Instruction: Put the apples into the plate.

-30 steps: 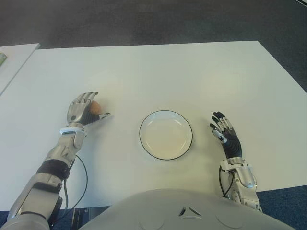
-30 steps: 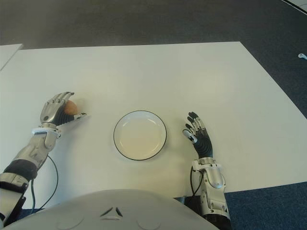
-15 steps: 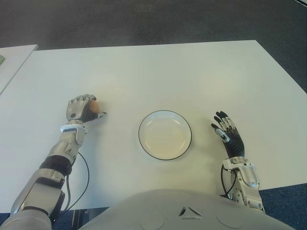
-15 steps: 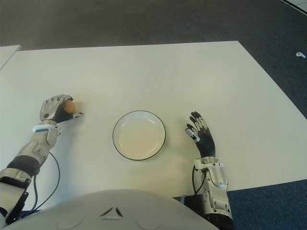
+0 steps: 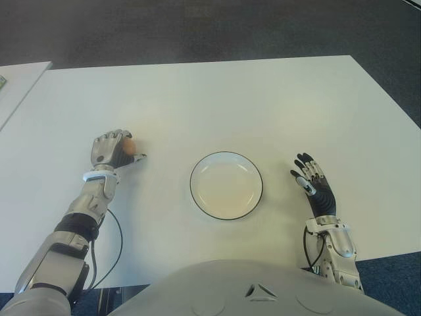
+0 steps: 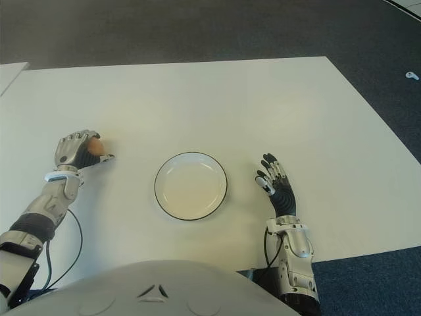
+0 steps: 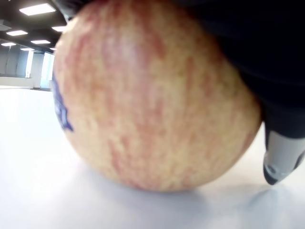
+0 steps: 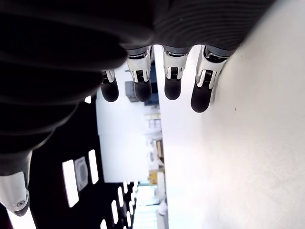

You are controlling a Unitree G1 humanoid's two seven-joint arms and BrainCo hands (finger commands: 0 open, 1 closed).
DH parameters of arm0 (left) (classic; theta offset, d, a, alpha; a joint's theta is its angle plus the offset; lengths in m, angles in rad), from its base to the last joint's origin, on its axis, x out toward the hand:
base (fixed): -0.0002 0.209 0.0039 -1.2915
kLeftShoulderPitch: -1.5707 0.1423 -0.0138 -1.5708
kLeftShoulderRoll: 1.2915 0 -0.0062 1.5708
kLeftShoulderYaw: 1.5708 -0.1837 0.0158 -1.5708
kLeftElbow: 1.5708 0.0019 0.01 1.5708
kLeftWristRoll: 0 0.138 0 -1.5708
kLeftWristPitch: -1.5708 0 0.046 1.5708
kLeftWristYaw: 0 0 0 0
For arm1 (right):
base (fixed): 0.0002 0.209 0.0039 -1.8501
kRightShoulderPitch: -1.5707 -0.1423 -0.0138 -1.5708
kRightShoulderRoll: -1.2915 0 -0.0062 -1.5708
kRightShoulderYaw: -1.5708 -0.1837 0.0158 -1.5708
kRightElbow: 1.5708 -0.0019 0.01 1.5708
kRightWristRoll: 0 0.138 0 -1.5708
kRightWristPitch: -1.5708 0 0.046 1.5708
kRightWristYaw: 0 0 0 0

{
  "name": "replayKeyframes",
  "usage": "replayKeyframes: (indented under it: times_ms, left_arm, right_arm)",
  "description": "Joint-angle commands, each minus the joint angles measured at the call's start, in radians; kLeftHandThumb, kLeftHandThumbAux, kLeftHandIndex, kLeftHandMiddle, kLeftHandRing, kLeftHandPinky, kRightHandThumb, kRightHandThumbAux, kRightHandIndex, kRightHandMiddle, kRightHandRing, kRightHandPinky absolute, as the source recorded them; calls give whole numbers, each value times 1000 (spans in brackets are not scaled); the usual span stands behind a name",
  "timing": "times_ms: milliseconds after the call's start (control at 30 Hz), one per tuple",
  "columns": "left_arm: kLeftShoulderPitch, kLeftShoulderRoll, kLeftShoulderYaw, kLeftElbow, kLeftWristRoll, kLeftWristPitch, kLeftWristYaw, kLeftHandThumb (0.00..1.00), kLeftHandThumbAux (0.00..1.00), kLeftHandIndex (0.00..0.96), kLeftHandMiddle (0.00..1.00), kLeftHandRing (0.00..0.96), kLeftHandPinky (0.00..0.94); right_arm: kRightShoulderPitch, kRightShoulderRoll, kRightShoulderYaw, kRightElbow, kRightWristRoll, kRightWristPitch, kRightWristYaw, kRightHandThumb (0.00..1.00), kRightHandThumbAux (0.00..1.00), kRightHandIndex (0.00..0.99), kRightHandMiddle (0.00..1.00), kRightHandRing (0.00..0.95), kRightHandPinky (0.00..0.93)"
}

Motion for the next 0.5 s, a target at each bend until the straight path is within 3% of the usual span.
replayKeyframes:
  times_ms: [33,167,333,500]
  left_arm:
    - [153,-77,-75,118,-13,40,-138,948,651,420,478,490,573]
    - [154,-76,-77,114,-15,45,-130,947,652,406,483,501,639]
    - [155,-73,-75,114,-18,36,-123,947,652,402,487,505,656]
    - [152,-71,-75,120,-22,26,-121,950,650,408,494,499,521]
  right_arm:
    - [9,12,0,26,-5,39,-8,313,549,0,0,0,0]
    - [7,13,1,23,-8,45,-12,306,554,0,0,0,0]
    - [2,19,2,26,-9,43,-19,301,554,0,0,0,0]
    - [-4,23,4,36,-21,30,-28,287,557,0,0,0,0]
